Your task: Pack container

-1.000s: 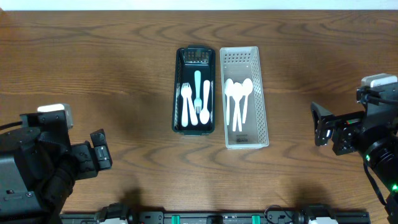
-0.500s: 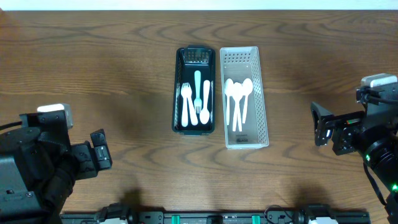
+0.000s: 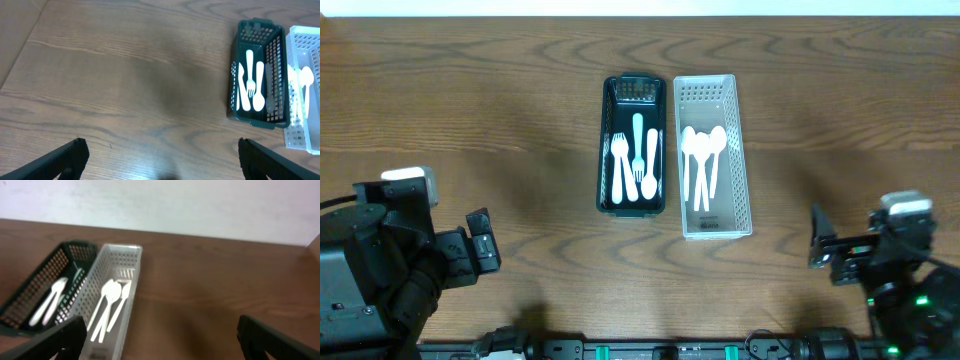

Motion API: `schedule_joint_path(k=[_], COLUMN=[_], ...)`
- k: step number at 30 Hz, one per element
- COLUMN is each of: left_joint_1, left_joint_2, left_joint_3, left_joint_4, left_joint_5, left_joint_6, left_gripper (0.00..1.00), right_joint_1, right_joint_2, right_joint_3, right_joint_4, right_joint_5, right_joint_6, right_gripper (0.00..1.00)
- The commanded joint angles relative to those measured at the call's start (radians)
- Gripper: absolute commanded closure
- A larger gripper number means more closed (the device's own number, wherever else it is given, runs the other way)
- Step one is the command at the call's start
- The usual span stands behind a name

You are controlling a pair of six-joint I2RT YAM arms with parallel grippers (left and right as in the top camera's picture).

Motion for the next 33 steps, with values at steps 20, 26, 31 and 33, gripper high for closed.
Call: schedule_joint_path(k=[20,26,31,33], left_joint_1=[-0.005,-0.005,-0.005,-0.005], left_joint_2=[0.002,0.002,0.002,0.002], left_joint_3=[-0.004,-0.004,-0.004,-0.004], left_joint_4=[0.001,0.001,0.001,0.001], left_joint_5=[-0.005,-0.005,-0.005,-0.005], left_joint_6=[0.002,0.002,0.002,0.002], left_gripper=[0.02,0.02,0.02,0.02], right_joint_1=[-0.007,-0.01,-0.01,-0.01], right_joint_2=[-0.372,-0.391,-0.391,-0.391], right_joint_3=[-0.709,-0.729,-0.73,-0.73], right_joint_4=[0.298,0.338,0.338,0.338], right_joint_5=[0.014,0.014,0.014,0.014], right_joint_6=[0.084,0.084,0.083,0.084], right_gripper=[0.01,0.01,0.01,0.01])
